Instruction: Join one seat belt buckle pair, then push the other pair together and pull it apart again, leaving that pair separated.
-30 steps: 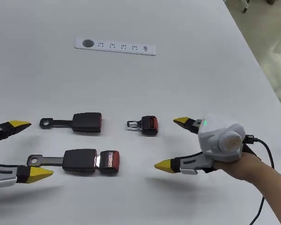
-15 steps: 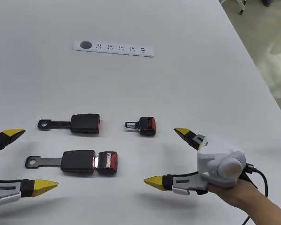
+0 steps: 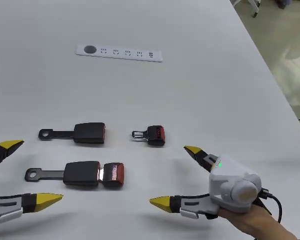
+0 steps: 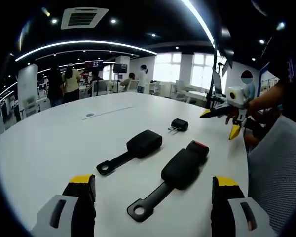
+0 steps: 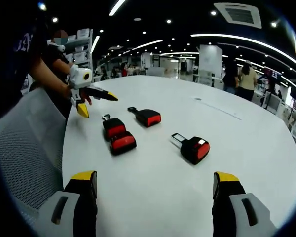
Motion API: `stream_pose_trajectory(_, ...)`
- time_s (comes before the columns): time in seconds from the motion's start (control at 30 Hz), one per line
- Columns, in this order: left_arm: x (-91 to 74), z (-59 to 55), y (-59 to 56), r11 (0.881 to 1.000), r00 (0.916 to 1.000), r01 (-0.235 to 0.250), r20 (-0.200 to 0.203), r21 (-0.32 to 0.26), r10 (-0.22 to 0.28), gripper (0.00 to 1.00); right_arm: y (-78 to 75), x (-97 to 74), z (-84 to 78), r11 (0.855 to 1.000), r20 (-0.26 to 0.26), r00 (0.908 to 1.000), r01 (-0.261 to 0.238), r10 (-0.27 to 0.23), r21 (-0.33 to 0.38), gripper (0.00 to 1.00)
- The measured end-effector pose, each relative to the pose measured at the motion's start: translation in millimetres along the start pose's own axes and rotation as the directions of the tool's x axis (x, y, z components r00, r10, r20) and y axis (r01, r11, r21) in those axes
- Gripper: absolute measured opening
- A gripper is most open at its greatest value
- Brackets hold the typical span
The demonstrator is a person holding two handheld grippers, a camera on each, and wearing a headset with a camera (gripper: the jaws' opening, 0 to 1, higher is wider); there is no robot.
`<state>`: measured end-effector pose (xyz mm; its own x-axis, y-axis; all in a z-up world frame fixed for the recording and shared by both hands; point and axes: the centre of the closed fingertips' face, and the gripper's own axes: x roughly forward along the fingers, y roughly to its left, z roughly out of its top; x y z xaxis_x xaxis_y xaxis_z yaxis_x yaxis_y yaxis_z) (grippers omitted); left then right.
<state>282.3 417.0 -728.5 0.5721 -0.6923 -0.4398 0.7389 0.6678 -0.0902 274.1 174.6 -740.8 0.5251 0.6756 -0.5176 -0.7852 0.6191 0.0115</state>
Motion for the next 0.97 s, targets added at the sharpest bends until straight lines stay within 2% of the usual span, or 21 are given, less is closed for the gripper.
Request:
stream_pose_trajectory(0.2, 1.8, 2.3, -5.5, 1.000, 1.0000, 0.006, 0.002, 0.002, -0.006, 1.00, -0.5, 0.7, -1.4, 1.000, -0.003, 1.0000, -0.006, 0.006, -0.003, 0.99)
stream_pose_trajectory(0.97, 0.3, -1.5, -0.4, 1.000, 1.0000, -0.001, 0.000, 0.019, 0.001, 1.00, -0.5, 0.5, 3.2, 1.000, -0.001, 1.0000, -0.006, 0.006, -0.023, 0.99)
